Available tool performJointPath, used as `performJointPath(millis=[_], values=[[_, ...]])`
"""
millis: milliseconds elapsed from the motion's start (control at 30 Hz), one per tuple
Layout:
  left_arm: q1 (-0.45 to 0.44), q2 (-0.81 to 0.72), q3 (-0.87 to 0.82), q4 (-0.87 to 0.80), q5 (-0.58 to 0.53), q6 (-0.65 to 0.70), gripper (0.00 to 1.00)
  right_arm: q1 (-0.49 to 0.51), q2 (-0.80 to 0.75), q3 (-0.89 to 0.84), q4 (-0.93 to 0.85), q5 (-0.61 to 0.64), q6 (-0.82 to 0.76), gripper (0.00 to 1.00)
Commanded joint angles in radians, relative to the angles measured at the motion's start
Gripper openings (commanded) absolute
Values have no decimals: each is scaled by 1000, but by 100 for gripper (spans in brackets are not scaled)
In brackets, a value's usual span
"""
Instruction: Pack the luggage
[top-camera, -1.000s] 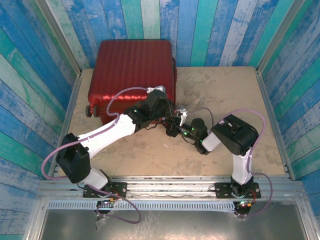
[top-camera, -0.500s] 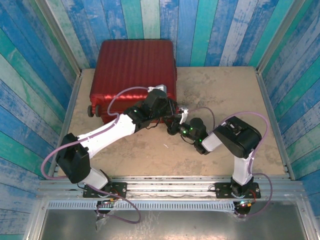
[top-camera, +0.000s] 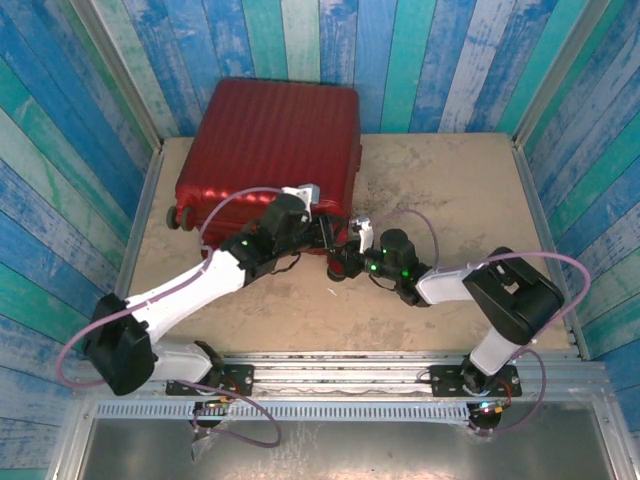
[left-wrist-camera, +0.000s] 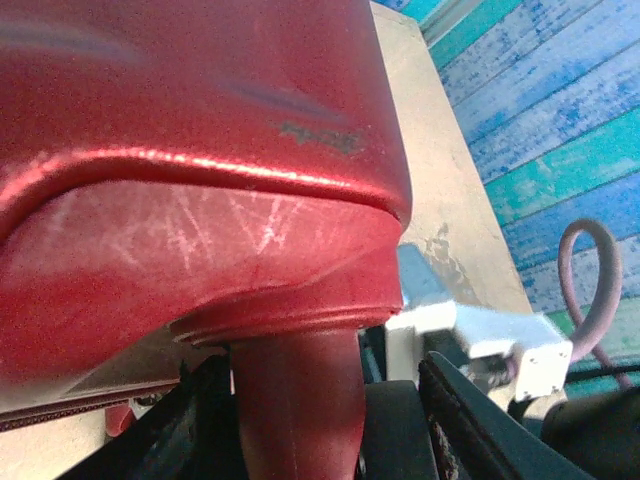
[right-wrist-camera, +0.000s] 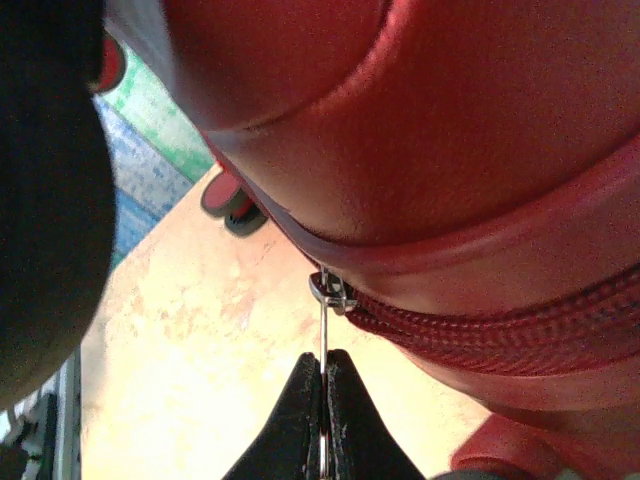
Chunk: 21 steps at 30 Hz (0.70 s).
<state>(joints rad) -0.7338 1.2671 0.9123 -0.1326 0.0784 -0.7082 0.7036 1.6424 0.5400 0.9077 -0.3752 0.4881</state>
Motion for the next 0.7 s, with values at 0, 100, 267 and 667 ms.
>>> performJointPath(millis=[0,100,267,667], values=[[26,-172,-34,51,42,113,0,-38,-49,3,-165,57,-67,1],[31,-211,-59,72,24,111,0,-34,-54,3,-171,-22,-62,0],[37,-192,-64,136,66,60,0,-10,-29,-55,-47,-60,-15,1],[97,-270,-106,210,76,45,0,-4,-53,-115,-1,-182,40,1]])
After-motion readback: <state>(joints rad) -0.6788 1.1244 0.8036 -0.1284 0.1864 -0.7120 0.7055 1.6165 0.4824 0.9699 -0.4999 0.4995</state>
